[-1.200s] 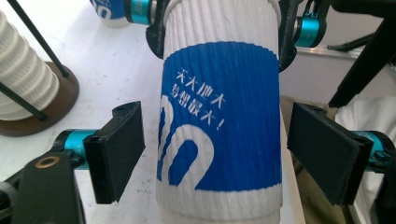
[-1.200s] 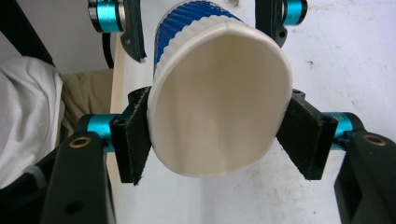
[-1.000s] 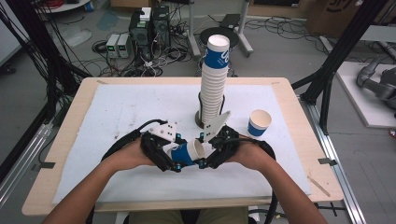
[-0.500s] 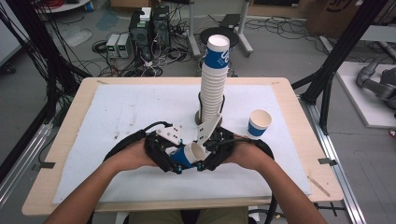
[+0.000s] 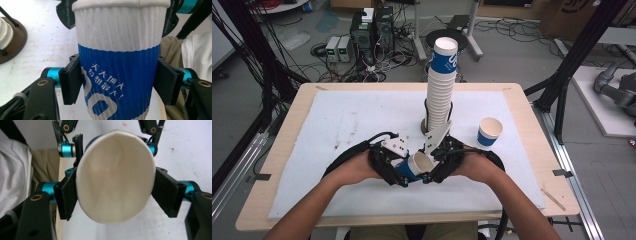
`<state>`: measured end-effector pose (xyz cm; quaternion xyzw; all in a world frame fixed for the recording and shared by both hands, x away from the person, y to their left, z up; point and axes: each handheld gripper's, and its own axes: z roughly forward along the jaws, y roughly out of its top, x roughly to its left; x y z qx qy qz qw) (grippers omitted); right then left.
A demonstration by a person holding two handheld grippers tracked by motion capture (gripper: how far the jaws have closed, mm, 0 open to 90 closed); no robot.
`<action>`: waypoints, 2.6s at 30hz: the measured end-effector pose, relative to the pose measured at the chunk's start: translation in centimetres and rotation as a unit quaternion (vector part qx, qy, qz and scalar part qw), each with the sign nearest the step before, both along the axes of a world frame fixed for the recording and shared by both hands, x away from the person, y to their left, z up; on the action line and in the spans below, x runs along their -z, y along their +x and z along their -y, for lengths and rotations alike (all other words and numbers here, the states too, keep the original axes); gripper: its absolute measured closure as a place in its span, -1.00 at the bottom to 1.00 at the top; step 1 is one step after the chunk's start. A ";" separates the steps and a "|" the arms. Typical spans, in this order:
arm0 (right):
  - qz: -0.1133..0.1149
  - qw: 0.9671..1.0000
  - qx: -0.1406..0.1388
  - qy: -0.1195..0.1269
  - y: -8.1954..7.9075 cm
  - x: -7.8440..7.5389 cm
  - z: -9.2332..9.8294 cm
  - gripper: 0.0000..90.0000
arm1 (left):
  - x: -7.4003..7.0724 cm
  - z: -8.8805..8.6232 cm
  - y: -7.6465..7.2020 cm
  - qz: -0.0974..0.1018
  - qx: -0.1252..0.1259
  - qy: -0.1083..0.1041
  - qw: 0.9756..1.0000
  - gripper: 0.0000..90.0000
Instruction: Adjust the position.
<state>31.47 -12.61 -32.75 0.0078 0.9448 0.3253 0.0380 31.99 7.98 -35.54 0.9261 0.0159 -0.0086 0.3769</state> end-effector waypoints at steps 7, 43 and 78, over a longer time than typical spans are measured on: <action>-0.018 0.996 0.025 0.086 0.4 -0.6 1.8 -0.53 | 0.6 -0.9 0.0 -0.004 -0.014 -0.030 0.999 -0.31; 0.020 0.931 0.247 0.269 -0.2 5.1 12.1 -0.54 | 4.6 -6.5 -0.3 0.037 -0.137 -0.286 0.947 -0.36; 0.036 0.922 0.280 0.266 -0.8 5.9 13.2 -0.54 | 5.8 -10.3 -0.4 0.099 -0.191 -0.369 0.904 -0.38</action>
